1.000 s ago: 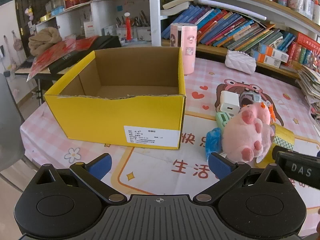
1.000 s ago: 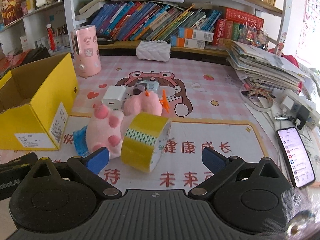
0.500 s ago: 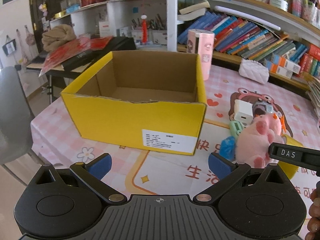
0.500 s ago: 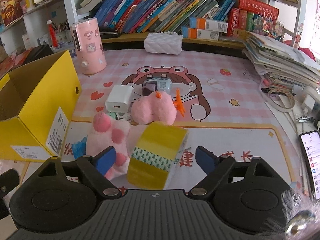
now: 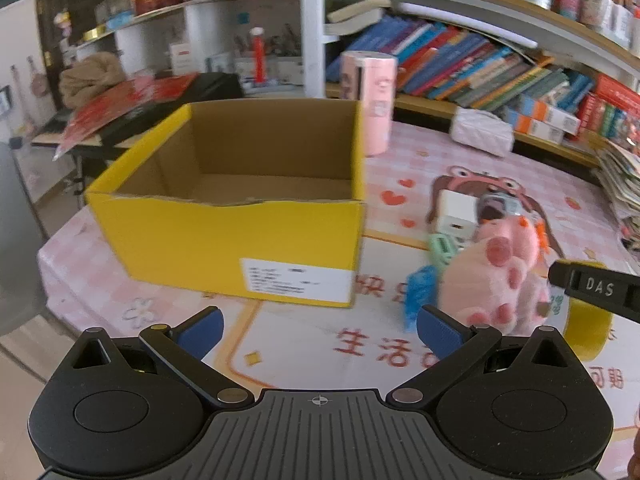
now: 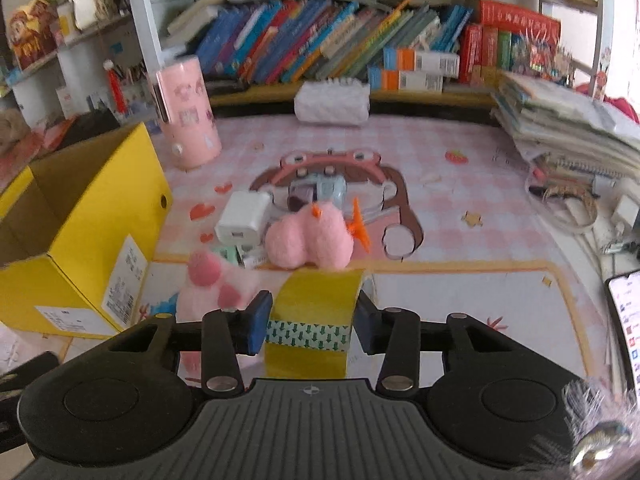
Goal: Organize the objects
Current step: 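Grasp the pink plush pig with the left tool while the right tool grasps the yellow tape roll, then lift the pink pig and tape roll and carry both toward the yellow box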
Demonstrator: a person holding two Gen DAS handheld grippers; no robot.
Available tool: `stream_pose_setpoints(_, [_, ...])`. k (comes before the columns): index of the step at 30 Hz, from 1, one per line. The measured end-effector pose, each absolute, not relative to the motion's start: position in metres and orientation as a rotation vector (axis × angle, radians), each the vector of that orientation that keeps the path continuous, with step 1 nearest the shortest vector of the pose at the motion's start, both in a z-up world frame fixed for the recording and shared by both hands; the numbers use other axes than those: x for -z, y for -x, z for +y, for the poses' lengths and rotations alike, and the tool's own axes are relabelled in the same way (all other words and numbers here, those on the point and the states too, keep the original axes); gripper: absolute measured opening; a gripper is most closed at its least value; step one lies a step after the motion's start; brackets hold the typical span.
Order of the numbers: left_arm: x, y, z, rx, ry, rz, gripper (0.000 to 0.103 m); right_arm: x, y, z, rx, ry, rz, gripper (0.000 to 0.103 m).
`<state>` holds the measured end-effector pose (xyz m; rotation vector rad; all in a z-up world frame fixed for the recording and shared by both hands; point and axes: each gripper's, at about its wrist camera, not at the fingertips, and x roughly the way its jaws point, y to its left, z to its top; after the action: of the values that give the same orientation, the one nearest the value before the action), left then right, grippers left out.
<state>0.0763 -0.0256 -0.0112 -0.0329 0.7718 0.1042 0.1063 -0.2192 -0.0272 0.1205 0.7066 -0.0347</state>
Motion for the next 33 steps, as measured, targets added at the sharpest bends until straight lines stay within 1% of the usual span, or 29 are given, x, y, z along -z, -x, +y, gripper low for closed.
stream_pose_setpoints(6, [0.017, -0.087, -0.053, -0.006, 0.018, 0.785, 0.103, 0.017, -0.090, -0.243, 0.081, -0.116, 0.662, 0.040])
stream_pose_setpoints(19, [0.033, -0.128, -0.113, 0.138, -0.025, 0.792, 0.103, 0.020, -0.079, -0.303, 0.177, -0.150, 0.678, 0.040])
stream_pose_setpoints(25, [0.051, -0.153, -0.132, 0.152, -0.027, 0.841, 0.102, 0.021, -0.082, -0.314, 0.167, -0.124, 0.672, 0.040])
stream_pose_setpoints(29, [0.059, -0.154, -0.155, 0.184, -0.103, 0.854, 0.101, 0.025, -0.084, -0.323, 0.169, -0.120, 0.690, 0.040])
stream_pose_setpoints(30, [0.060, -0.153, -0.159, 0.195, -0.123, 0.854, 0.099, 0.025, -0.084, -0.325, 0.171, -0.121, 0.691, 0.040])
stream_pose_setpoints(32, [0.061, -0.152, -0.167, 0.240, -0.144, 0.856, 0.086, 0.025, -0.083, -0.329, 0.178, -0.121, 0.689, 0.040])
stream_pose_setpoints(33, [0.060, -0.151, -0.171, 0.248, -0.152, 0.851, 0.084, 0.025, -0.082, -0.332, 0.182, -0.123, 0.687, 0.040])
